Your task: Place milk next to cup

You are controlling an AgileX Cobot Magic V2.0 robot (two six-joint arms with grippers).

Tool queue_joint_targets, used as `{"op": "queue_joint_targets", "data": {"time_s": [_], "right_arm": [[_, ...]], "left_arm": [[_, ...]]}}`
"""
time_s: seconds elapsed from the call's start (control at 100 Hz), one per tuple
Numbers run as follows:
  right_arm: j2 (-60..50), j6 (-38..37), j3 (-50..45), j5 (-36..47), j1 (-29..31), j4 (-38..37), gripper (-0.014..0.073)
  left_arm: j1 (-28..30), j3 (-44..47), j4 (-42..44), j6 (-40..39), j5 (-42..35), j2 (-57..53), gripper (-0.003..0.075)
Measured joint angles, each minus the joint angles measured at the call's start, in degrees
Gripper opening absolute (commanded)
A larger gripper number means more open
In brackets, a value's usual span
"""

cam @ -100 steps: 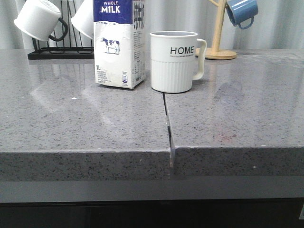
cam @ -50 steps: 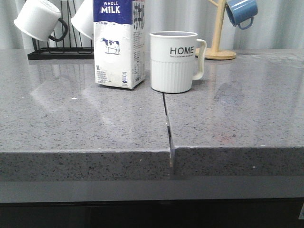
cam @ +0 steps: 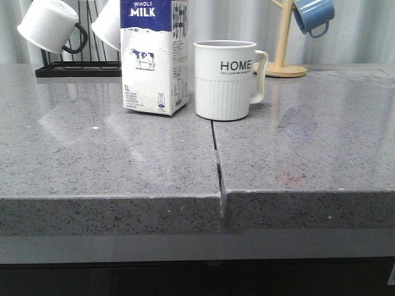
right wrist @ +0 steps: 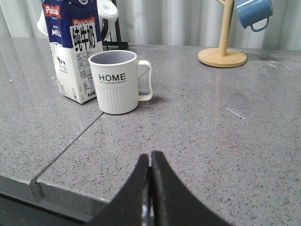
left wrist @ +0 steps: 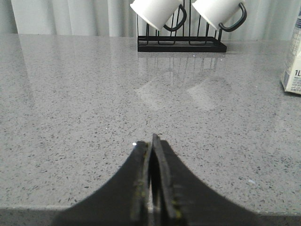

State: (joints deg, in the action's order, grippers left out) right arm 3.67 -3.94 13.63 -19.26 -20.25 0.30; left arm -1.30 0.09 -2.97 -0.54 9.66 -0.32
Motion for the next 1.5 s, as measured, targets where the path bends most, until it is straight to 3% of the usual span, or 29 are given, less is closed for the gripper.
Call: {"op": "queue_joint_targets", "data": {"time_s": [0.47, 0.76, 0.92, 1.5], "right_arm": [[-0.5, 0.0, -0.8, 1.0, 0.3, -0.3, -0.0067], [-0.9, 0.0, -12.3, 13.6, 14.9, -0.3, -0.0067], [-4.0, 0.0, -15.2, 12.7, 19.5, -0.3, -0.0067], [-4.3, 0.0, -15.3, 11.7, 19.7, -0.3, -0.0067]], "left_arm": [[0.0, 0.0, 0.0, 0.0, 0.0, 0.0, -0.0021], [0.0, 0.0, 0.0, 0.0, 0.0, 0.0, -0.0021], [0.0, 0.0, 0.0, 0.0, 0.2, 0.0, -0.0021], [0.0, 0.0, 0.1, 0.0, 0.1, 0.0, -0.0021]]}}
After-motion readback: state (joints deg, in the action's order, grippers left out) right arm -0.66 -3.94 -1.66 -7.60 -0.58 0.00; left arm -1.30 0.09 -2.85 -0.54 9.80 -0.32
